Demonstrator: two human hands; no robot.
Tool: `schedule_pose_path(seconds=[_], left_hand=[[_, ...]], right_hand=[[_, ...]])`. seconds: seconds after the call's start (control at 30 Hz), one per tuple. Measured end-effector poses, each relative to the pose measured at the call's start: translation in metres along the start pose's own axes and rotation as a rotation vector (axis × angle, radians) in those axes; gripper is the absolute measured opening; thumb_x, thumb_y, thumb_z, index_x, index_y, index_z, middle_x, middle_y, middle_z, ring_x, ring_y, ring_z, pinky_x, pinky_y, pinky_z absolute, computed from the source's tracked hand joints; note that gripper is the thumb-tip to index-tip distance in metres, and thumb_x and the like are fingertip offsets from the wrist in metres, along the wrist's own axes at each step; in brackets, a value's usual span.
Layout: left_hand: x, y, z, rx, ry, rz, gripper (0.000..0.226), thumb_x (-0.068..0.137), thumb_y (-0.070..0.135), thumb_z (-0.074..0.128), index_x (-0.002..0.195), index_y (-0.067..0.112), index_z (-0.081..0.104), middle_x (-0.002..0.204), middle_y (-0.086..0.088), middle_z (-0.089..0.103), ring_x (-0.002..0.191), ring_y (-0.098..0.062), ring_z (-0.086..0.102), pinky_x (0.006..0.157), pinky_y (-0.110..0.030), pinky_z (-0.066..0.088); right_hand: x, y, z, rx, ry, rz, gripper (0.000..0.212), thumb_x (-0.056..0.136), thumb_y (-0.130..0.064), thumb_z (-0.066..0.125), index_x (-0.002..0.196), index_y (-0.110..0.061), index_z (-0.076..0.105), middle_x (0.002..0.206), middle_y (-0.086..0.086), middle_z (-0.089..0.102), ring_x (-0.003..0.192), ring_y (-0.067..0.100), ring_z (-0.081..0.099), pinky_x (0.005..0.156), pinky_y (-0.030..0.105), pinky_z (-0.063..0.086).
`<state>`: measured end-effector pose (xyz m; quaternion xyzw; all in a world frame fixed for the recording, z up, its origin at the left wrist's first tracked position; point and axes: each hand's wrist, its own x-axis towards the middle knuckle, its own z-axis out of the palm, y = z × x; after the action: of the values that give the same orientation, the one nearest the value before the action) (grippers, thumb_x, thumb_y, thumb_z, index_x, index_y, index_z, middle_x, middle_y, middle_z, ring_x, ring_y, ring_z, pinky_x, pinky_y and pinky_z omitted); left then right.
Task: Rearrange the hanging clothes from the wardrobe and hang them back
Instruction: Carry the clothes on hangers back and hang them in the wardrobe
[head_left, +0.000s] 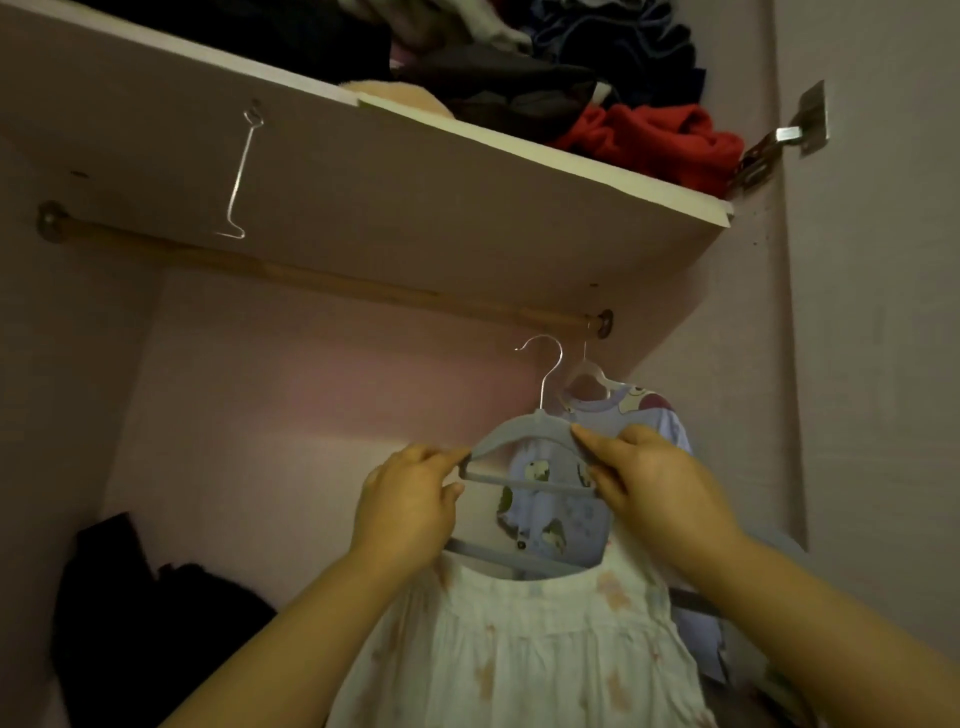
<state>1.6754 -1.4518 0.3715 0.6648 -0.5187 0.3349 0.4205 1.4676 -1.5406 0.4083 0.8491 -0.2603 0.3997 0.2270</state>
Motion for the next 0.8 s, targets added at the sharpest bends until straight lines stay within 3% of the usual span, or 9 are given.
schedule_pose_path(seconds=[0.13, 0.3, 0.5, 0.6, 0.8], left_hand=[[0.030, -0.021, 0.032, 0.026, 0.000, 0.023, 0.046, 0.093, 0.031, 0.051, 0.138, 0.032, 0.041, 0.130, 0.005, 0.049, 0.116, -0.014, 0.045, 0.094, -0.025, 0.037], [0.058, -0.057, 0.066, 0.044, -0.040, 0.069, 0.046, 0.094, 0.031, 0.043, 0.140, 0.034, 0.036, 0.138, 0.009, 0.042, 0.122, -0.012, 0.042, 0.099, -0.025, 0.034], [0.079, -0.098, 0.095, 0.009, -0.111, 0.117, 0.050, 0.094, 0.035, 0.045, 0.141, 0.037, 0.032, 0.135, 0.012, 0.041, 0.118, -0.008, 0.045, 0.095, -0.020, 0.036], [0.090, -0.109, 0.106, -0.028, -0.107, 0.126, 0.050, 0.093, 0.036, 0.047, 0.141, 0.038, 0.032, 0.133, 0.012, 0.042, 0.117, -0.008, 0.045, 0.095, -0.020, 0.036], [0.111, -0.117, 0.120, -0.048, -0.079, 0.139, 0.050, 0.094, 0.036, 0.047, 0.141, 0.037, 0.033, 0.133, 0.011, 0.043, 0.120, -0.010, 0.044, 0.097, -0.023, 0.035]], right_hand=[[0.049, 0.015, 0.012, -0.098, 0.032, 0.027, 0.043, 0.102, -0.029, 0.033, 0.144, -0.032, 0.032, 0.115, 0.006, 0.052, 0.096, 0.026, 0.056, 0.074, 0.038, 0.049], [0.110, 0.026, 0.029, -0.204, 0.022, 0.108, 0.039, 0.101, -0.027, 0.037, 0.140, -0.030, 0.039, 0.097, 0.005, 0.045, 0.076, 0.025, 0.048, 0.061, 0.034, 0.042], [0.162, 0.037, 0.050, -0.255, -0.014, 0.209, 0.026, 0.097, -0.020, 0.045, 0.120, -0.020, 0.056, 0.104, 0.011, 0.050, 0.082, 0.031, 0.053, 0.071, 0.039, 0.048], [0.184, 0.041, 0.058, -0.257, -0.004, 0.249, 0.016, 0.096, -0.017, 0.047, 0.106, -0.019, 0.058, 0.101, 0.010, 0.051, 0.078, 0.031, 0.054, 0.061, 0.036, 0.045], [0.218, 0.044, 0.083, -0.325, -0.007, 0.298, 0.018, 0.097, -0.012, 0.043, 0.107, -0.017, 0.057, 0.087, 0.007, 0.049, 0.071, 0.028, 0.053, 0.058, 0.035, 0.043]])
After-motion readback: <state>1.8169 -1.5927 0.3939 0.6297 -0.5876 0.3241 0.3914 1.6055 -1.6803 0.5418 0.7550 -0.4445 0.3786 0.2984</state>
